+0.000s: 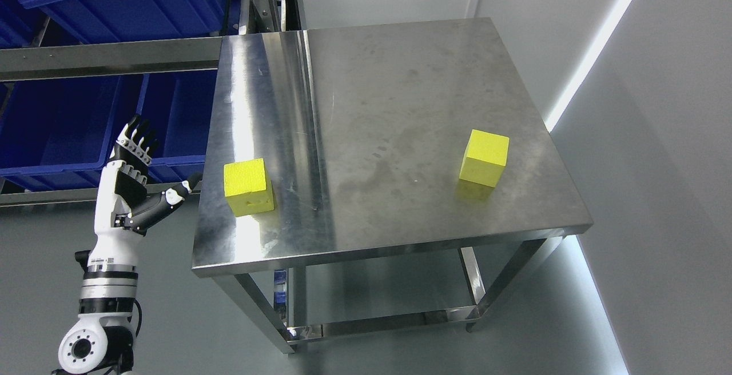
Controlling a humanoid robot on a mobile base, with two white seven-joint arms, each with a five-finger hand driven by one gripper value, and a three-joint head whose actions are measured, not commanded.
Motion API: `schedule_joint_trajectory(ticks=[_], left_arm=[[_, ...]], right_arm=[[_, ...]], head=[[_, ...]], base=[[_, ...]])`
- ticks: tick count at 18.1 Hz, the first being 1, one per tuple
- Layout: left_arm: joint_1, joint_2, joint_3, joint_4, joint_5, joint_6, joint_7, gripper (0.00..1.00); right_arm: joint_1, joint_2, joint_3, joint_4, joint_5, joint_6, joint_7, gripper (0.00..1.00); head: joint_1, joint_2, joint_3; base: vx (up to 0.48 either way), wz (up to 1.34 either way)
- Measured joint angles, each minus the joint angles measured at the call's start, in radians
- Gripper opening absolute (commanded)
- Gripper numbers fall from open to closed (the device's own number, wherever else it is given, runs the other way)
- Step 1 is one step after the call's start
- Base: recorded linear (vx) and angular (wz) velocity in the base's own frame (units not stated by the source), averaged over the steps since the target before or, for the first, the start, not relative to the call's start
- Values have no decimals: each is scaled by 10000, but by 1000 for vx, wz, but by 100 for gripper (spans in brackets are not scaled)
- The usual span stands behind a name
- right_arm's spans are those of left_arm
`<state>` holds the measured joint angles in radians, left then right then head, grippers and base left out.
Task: Move yellow foam block to right shelf middle
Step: 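Reach the left hand toward the yellow foam cube nearest it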
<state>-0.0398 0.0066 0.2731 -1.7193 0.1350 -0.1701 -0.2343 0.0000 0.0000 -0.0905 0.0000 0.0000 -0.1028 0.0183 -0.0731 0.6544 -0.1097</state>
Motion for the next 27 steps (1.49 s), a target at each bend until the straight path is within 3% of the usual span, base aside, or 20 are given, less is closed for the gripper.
schedule_joint_trajectory(ticks=[5,15,21,27], left_arm=[[146,-24,-109,-2,0,-77,-155,100],[36,247,-325,29,-52,-80,-1819,99],[-433,526,-585,78,-355,940,-2107,98],[-728,814,-975,162,-622,1205,-2866,96]], right_arm=[[0,0,0,0,0,52,0,100],[0,0,0,0,0,55,0,100],[0,0,0,0,0,57,0,100],[-1,0,0,0,0,60,0,100]], head=[[0,0,0],[0,0,0],[0,0,0],[0,0,0]], base=[[-31,96],[-2,4],[5,-48],[0,0]])
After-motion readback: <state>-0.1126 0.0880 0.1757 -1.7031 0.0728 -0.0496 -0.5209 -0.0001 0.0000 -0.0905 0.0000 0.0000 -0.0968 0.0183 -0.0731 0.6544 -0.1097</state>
